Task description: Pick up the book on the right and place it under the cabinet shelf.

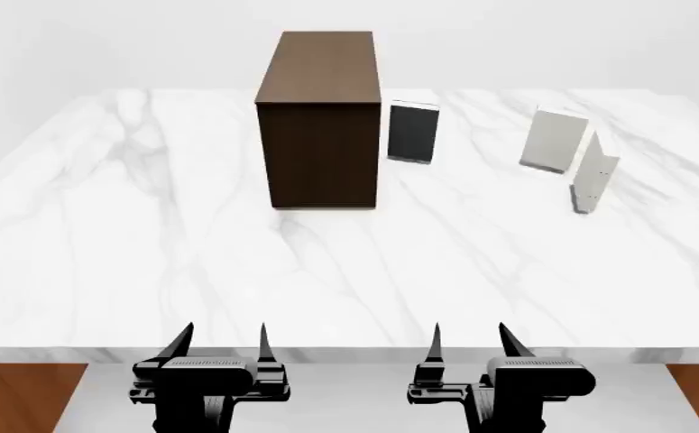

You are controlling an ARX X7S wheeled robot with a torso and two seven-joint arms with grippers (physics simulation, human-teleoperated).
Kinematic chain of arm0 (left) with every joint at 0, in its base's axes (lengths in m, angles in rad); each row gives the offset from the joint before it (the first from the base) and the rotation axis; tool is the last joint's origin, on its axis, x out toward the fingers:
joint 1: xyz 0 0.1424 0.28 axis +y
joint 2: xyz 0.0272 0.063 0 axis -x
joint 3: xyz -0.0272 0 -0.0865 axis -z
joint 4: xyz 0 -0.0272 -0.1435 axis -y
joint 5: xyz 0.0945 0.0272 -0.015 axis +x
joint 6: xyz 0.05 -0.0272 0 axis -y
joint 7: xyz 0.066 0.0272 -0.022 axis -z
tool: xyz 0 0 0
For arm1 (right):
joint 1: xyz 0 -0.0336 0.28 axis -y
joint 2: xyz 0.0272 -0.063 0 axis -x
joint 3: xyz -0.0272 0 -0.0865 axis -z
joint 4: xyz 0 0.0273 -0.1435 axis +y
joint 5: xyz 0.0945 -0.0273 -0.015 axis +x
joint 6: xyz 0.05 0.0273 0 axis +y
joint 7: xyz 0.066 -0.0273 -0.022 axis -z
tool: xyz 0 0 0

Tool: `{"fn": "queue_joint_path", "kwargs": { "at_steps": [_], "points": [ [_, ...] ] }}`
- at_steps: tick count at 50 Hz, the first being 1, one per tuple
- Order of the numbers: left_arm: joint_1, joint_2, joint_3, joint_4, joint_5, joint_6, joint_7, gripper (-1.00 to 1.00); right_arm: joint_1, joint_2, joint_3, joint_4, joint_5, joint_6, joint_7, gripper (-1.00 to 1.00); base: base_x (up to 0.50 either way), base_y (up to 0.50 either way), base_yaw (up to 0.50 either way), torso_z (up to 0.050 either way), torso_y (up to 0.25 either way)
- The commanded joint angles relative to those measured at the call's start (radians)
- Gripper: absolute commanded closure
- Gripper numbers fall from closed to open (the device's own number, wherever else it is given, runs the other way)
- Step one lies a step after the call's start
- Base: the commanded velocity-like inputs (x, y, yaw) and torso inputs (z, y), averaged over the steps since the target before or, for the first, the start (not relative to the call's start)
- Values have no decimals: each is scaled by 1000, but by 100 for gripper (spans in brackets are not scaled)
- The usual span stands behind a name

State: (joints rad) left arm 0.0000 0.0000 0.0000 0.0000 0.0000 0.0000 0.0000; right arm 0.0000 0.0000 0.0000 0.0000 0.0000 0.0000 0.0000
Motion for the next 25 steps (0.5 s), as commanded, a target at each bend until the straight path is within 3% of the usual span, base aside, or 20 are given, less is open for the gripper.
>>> {"fn": "queue_joint_path", "kwargs": {
  "at_steps": [1, 10, 25],
  "points": [
    [4, -16, 20, 35, -19, -25, -16, -100, 0, 15, -21, -31, 13, 27, 23, -100, 0, 0, 0, 0, 0],
    [-35, -63, 71, 324, -36, -279, -38, -100, 39, 65, -73, -328, -15, 295, 59, -100, 0, 0, 0, 0, 0],
    [-195, -113, 64, 535, -90, -549, -35, -100, 165, 105, -43, -560, 15, 570, 66, -100, 0, 0, 0, 0, 0]
  ]
}}
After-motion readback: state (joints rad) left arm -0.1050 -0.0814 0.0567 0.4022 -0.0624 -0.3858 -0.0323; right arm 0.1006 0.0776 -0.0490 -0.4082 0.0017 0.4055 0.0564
